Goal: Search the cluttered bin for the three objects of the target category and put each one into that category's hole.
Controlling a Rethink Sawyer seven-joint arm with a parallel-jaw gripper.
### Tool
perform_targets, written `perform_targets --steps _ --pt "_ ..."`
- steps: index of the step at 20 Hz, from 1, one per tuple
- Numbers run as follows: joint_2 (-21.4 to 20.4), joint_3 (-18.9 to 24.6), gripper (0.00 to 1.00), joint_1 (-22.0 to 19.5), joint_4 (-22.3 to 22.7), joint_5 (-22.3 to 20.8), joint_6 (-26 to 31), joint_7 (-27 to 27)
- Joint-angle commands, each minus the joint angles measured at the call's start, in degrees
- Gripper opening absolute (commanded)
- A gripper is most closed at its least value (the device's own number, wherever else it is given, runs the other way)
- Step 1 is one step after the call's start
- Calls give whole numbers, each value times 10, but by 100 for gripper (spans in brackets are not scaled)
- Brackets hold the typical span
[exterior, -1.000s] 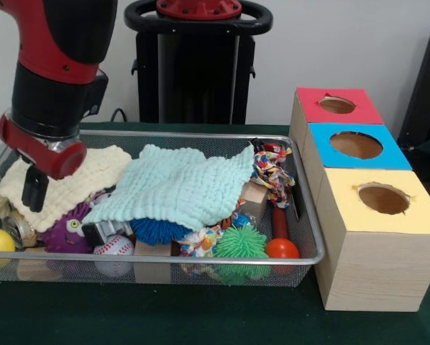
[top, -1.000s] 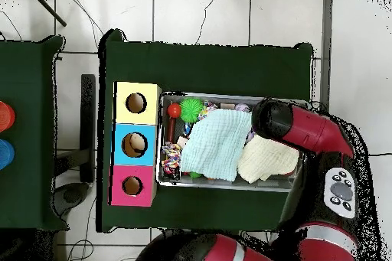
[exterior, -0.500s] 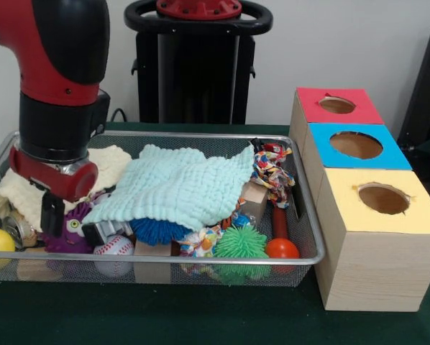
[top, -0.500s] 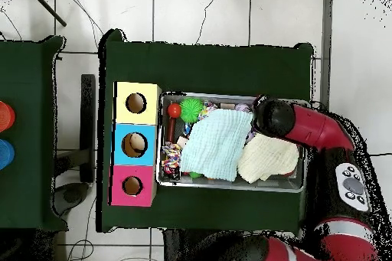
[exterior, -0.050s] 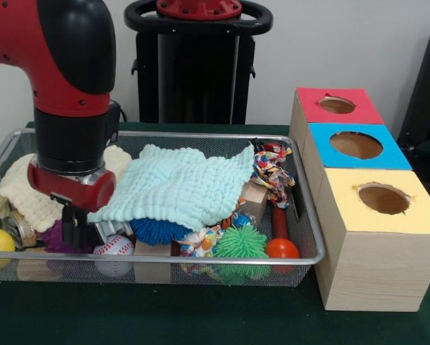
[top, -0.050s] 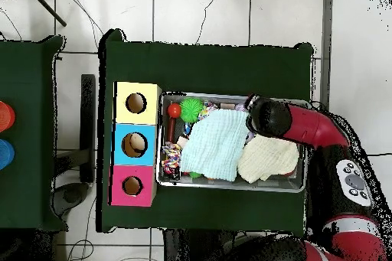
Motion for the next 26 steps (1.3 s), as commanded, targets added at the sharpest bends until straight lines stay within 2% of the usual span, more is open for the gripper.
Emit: perform_targets --steps 1,13,19,26 --pt "-20 94 100 -14 57 -51 19 -132" --pt "-34 130 100 -48 79 -82 34 -132" --pt "-38 172 100 -88 94 -92 62 -173" --pt "-12 236 100 -139 82 -119 100 -253"
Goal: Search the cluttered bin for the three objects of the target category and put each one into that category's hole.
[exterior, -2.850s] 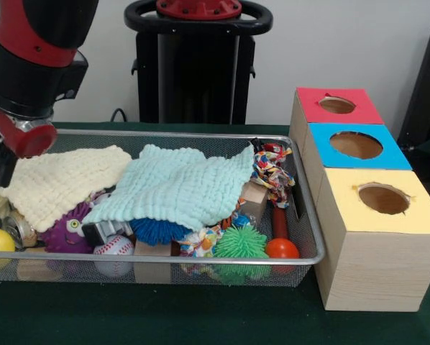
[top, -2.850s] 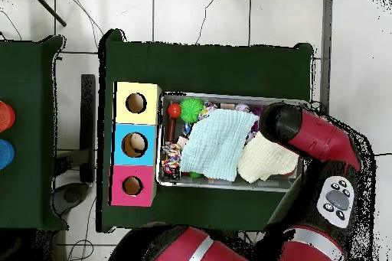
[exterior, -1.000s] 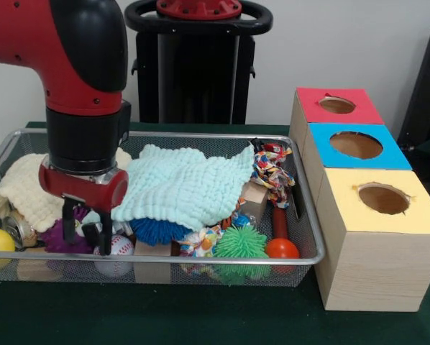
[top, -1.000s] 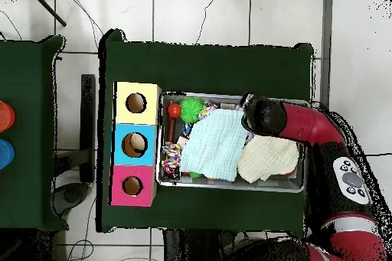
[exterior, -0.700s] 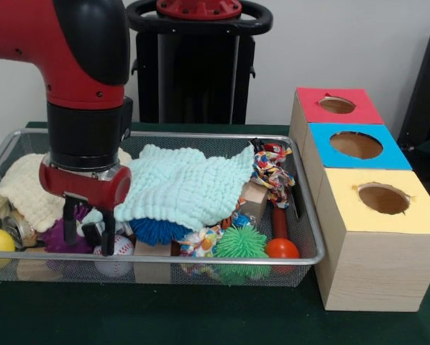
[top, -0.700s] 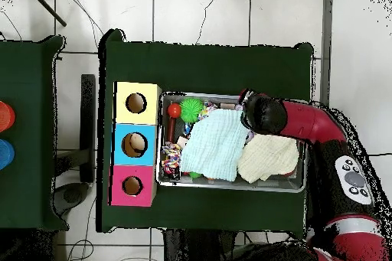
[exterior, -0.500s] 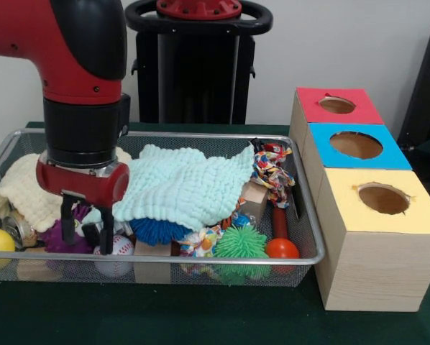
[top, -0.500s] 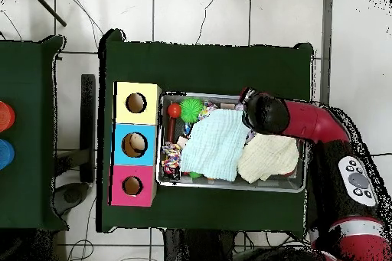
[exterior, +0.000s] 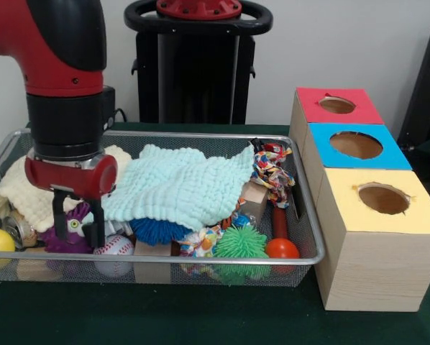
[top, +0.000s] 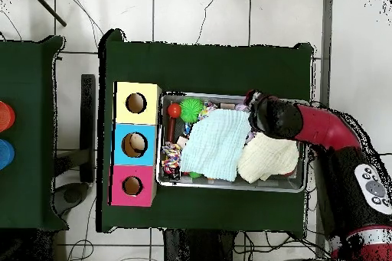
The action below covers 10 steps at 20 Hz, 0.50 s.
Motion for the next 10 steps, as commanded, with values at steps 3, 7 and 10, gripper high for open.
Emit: perform_targets --steps 3,7,10 --pt "31 120 100 -60 39 -54 108 -260" --pt "46 136 100 -76 21 -61 130 -286" --pt "63 147 100 -84 2 -64 145 -309"
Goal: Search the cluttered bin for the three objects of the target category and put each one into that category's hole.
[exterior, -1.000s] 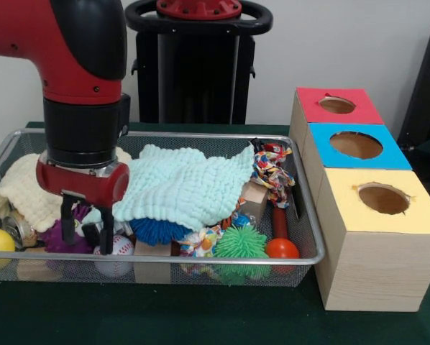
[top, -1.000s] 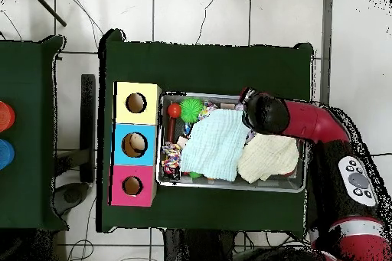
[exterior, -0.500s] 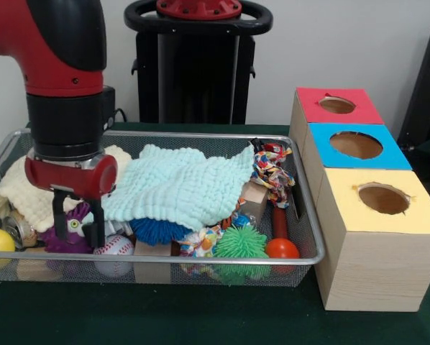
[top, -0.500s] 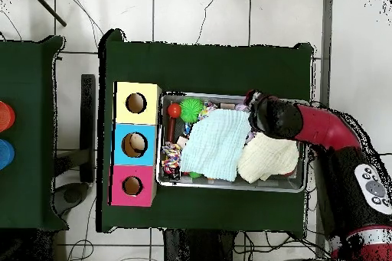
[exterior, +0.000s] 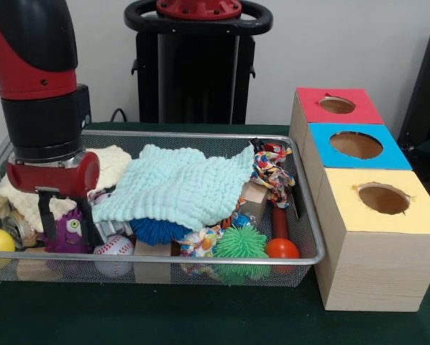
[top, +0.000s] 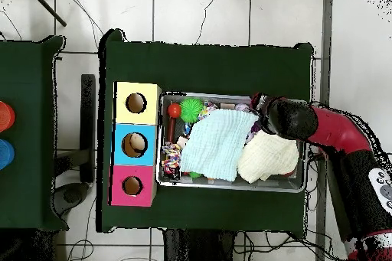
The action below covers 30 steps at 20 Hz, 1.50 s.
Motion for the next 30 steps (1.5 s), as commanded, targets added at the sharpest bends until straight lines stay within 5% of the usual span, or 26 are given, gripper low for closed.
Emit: perform_targets --steps 1,7,20,30 --pt "50 78 100 -20 -3 -36 100 -234" --pt "48 84 100 -16 -3 -32 108 -236" --pt "-52 88 100 -46 73 0 126 -185" --pt "-78 68 100 -64 98 -10 131 -158"
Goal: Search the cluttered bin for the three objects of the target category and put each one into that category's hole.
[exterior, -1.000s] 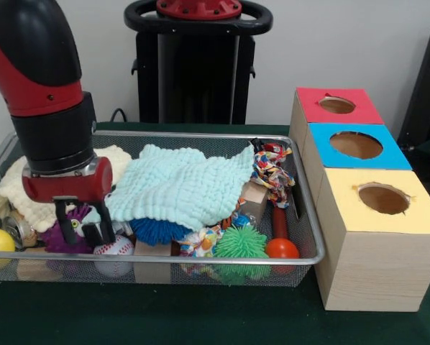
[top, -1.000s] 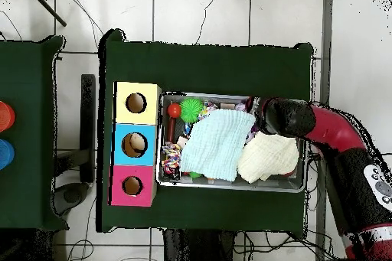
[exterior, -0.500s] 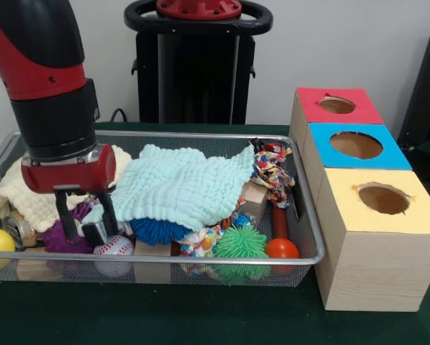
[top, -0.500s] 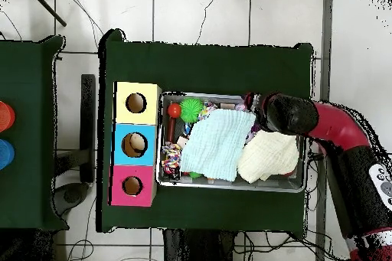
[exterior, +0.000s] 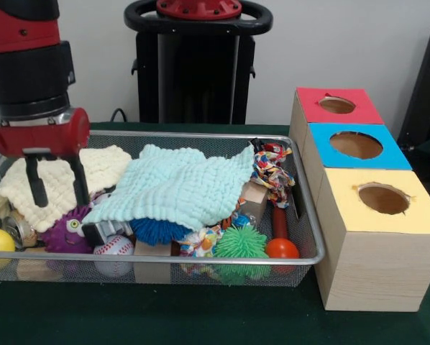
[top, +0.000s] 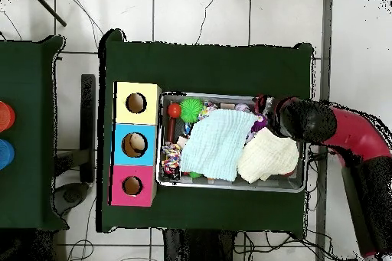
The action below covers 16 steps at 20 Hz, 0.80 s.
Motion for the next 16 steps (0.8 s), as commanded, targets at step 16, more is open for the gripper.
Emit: perform_targets --steps 16 --pt "39 -12 100 -5 25 -28 108 -112"
